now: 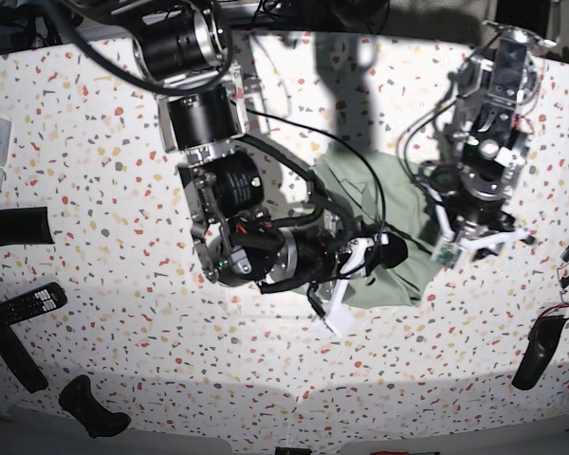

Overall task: Fold the T-shirt properly
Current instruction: 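Lay the folded shirt down and release it with both grippers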

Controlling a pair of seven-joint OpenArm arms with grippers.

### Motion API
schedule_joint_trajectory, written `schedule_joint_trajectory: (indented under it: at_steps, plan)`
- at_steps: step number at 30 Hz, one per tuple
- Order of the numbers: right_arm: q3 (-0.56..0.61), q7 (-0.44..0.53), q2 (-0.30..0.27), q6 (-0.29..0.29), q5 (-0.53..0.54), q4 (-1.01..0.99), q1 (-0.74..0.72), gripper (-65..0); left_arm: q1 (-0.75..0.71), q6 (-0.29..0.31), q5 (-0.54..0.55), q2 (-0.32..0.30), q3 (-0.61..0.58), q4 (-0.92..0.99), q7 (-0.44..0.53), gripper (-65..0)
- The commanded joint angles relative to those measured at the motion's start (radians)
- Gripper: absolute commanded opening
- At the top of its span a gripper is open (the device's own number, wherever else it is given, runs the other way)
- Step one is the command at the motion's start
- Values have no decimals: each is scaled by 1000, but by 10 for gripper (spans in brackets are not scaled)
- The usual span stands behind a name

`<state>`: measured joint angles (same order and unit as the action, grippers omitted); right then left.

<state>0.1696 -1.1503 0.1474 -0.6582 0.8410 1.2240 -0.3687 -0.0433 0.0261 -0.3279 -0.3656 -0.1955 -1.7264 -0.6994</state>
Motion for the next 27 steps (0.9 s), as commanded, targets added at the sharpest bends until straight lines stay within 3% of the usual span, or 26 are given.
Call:
schedule_joint_trajectory:
  at_steps: [1,5,7,12,16,18,27]
  plan:
    - [2,14,10,-18,34,19,-30,-650,16,-50,-13,-33,6,-22,19,-454]
    - [2,16,10,-27,34,19,-30,-650,16,-234,-13,-124,6,-22,18,-454]
    - [2,16,10,-40,34,19,-30,-650,16,-294,-13,-150,6,-22,18,-454]
    - [2,15,10,-40,190,19,-30,-650,16,-304,-12,-158,6,-22,18,-454]
    - [2,15,10,-40,243,19,-30,-439,16,-304,-12,-158,6,-22,18,-454]
    - [2,15,10,-40,240,19,-30,-388,16,-304,-12,-158,6,-22,18,-454]
    - [1,15,10,-40,233,19,-31,-386,15,-304,-12,-158,6,-22,17,-454]
